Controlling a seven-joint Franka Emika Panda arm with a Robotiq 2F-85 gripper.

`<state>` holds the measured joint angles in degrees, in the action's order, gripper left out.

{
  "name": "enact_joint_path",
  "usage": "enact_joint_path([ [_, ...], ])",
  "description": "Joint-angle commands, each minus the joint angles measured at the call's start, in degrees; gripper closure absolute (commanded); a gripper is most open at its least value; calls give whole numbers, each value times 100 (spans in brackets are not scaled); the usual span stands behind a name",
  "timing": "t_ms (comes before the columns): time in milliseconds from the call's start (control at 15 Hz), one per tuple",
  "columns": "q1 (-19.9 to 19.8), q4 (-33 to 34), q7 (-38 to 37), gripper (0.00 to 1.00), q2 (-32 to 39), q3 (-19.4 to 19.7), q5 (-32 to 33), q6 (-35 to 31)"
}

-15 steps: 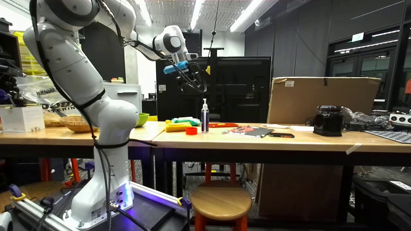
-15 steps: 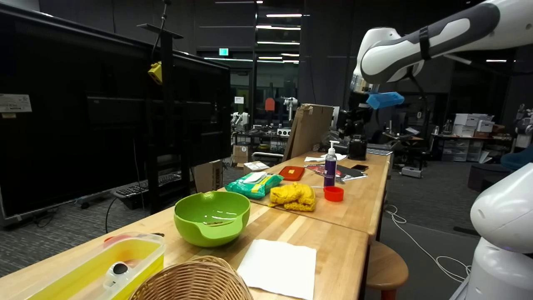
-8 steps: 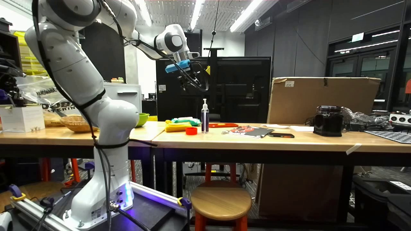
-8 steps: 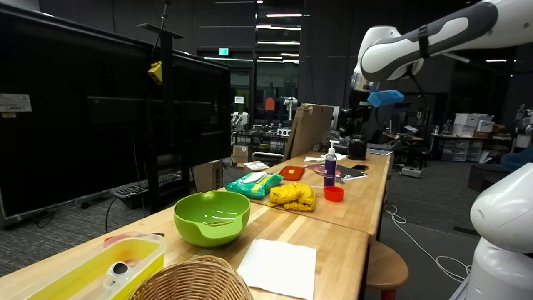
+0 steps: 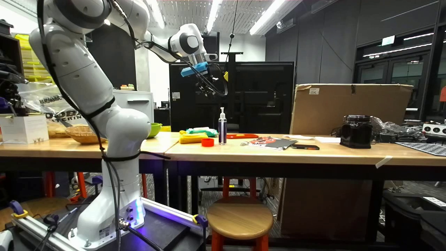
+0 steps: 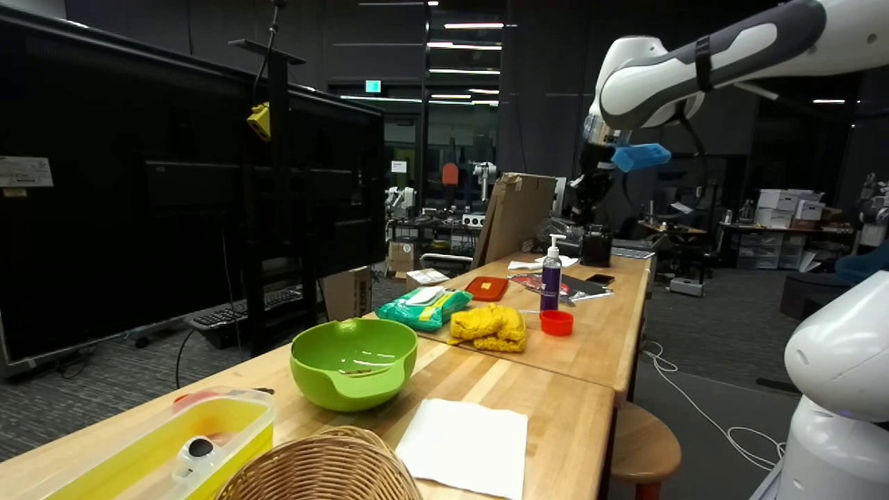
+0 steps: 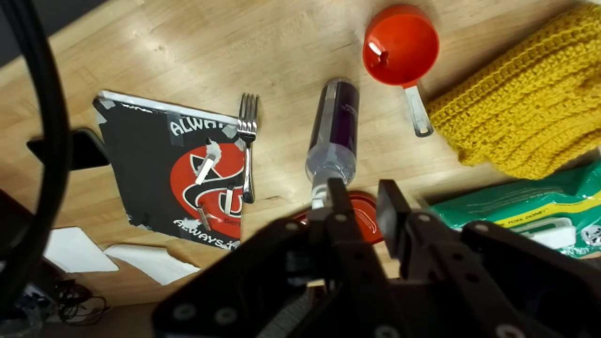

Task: Press down on the pump bottle.

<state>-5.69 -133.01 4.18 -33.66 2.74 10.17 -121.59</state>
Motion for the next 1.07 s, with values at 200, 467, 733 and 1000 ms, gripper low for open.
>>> enact_joint_path([
  [200, 10, 526, 292, 100, 407, 185, 59, 581],
  [467, 46, 839, 422, 100, 546, 214, 48, 1234],
  [733, 152, 1083, 763, 100, 648, 271, -7, 1458],
  [1000, 323, 1160, 1310, 100, 827, 491, -385, 1277],
])
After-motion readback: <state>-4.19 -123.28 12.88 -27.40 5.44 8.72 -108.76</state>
